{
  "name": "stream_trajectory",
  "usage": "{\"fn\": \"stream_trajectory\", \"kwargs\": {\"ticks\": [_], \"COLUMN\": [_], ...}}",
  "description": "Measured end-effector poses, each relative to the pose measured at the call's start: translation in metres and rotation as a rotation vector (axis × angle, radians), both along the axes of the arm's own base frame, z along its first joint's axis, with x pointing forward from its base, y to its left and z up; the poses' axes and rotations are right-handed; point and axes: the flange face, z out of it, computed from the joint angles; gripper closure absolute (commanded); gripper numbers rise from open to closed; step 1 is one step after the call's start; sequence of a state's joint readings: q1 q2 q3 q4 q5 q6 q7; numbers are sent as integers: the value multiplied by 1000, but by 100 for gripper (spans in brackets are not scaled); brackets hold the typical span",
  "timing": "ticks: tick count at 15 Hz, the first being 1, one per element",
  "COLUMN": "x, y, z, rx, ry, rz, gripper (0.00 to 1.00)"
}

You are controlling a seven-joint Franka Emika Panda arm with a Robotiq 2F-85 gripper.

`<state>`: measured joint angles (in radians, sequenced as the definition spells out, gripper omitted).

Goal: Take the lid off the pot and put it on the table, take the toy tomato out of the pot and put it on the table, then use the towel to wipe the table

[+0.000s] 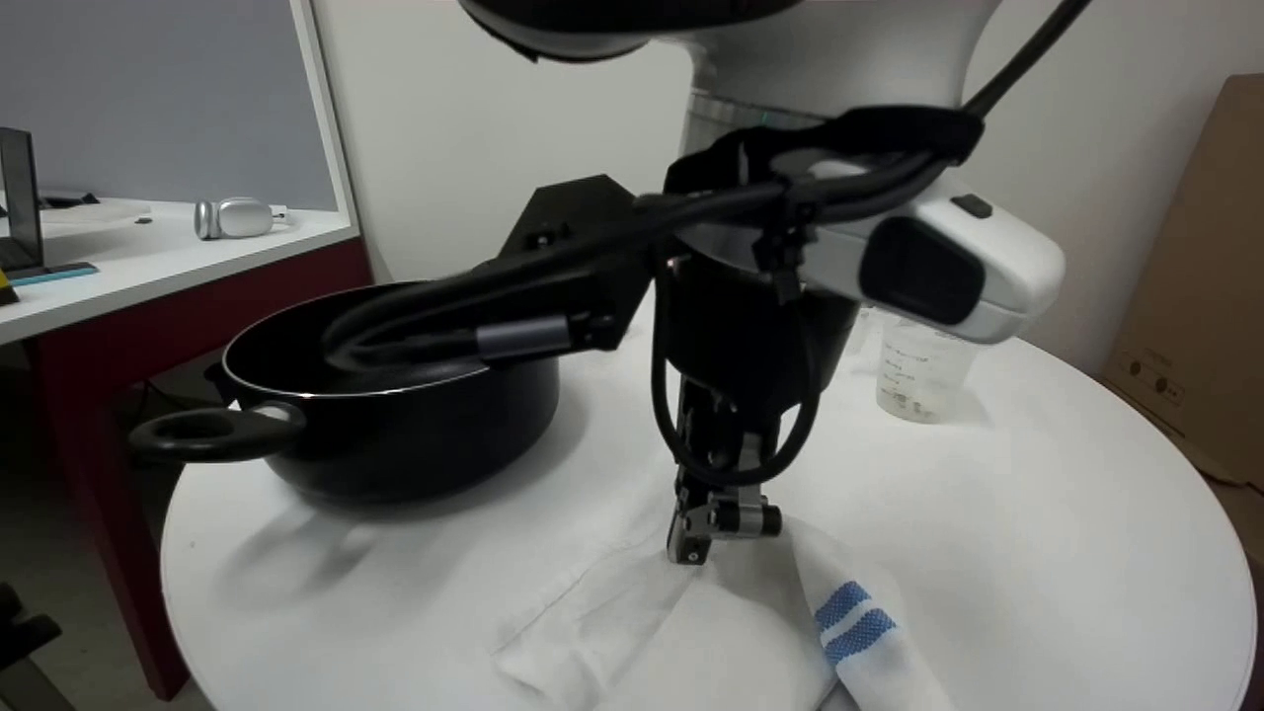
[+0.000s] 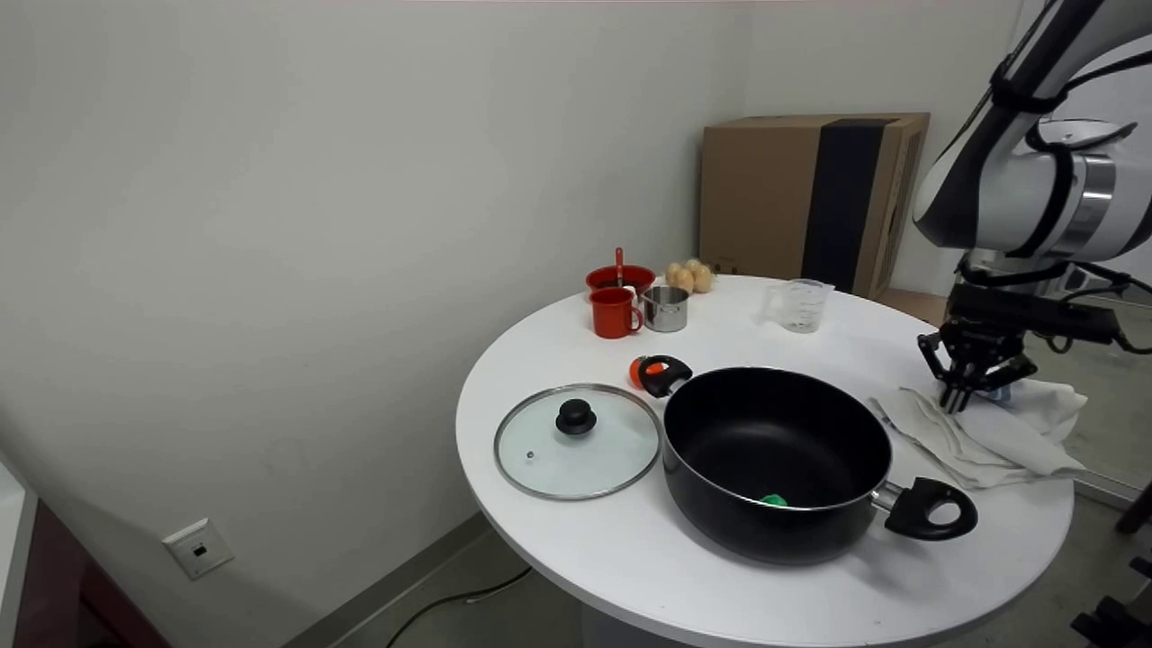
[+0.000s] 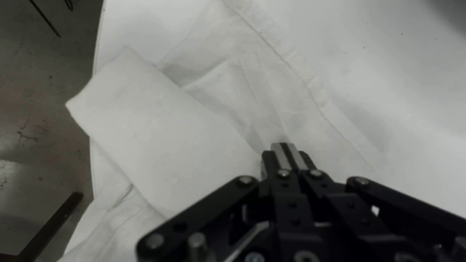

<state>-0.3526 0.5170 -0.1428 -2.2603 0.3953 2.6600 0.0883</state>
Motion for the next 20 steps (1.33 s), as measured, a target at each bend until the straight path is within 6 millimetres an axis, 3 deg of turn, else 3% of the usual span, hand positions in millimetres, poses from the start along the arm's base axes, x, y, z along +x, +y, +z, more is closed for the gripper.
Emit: {"fn": "stream_trajectory", "kwargs": {"ticks": [9,13,20], "x": [2,8,43], "y": [30,28,24], "z": [-15,-16,7], "rx": [50,24,-162], "ry": [88,101,134], "rz": [95,120,174], "gripper": [2,0,0]}}
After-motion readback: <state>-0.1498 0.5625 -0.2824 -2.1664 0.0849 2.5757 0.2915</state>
